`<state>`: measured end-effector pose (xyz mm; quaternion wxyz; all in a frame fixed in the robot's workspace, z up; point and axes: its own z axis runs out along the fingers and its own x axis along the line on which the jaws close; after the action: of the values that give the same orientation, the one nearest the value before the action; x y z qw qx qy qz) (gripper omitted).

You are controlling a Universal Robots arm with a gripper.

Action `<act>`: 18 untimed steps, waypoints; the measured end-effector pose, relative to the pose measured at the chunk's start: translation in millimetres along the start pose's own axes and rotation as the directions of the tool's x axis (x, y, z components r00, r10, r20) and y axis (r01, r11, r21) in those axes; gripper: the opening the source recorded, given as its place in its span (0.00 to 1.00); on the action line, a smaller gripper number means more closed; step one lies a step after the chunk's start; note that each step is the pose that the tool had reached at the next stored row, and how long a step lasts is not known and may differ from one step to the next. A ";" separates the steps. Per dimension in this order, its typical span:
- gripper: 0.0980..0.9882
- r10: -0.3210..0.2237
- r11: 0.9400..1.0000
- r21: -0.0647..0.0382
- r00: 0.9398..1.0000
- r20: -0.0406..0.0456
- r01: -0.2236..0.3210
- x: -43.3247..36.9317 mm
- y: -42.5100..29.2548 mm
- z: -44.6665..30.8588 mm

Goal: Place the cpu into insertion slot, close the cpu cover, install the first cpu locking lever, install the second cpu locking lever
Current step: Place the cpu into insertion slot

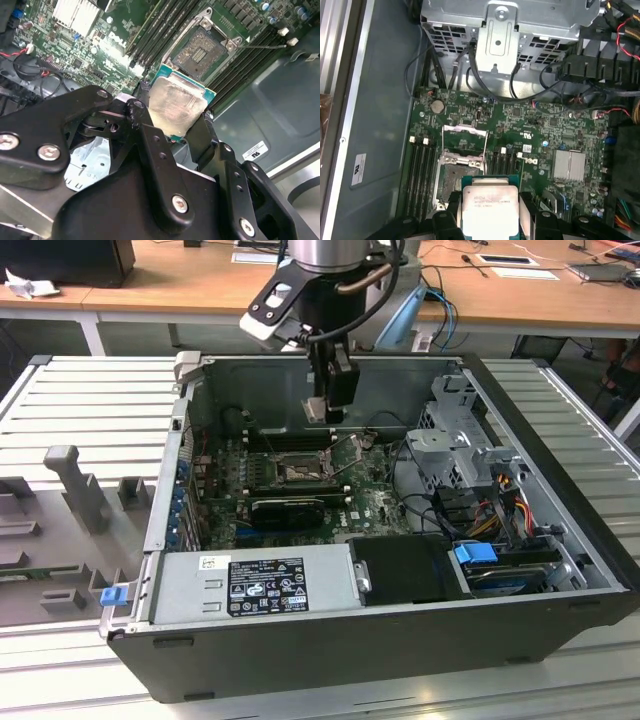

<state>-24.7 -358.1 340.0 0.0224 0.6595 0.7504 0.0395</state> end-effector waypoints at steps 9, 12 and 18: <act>0.50 0.015 1.000 -0.001 1.000 0.003 -0.015 1.2 -5.3 3.7; 0.50 0.048 0.999 -0.001 0.999 0.006 -0.048 1.4 -7.1 12.2; 0.50 0.080 0.997 -0.002 0.997 0.009 -0.080 4.4 -9.8 26.0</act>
<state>-32.8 -354.2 313.3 0.0247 0.6893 0.7231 0.0380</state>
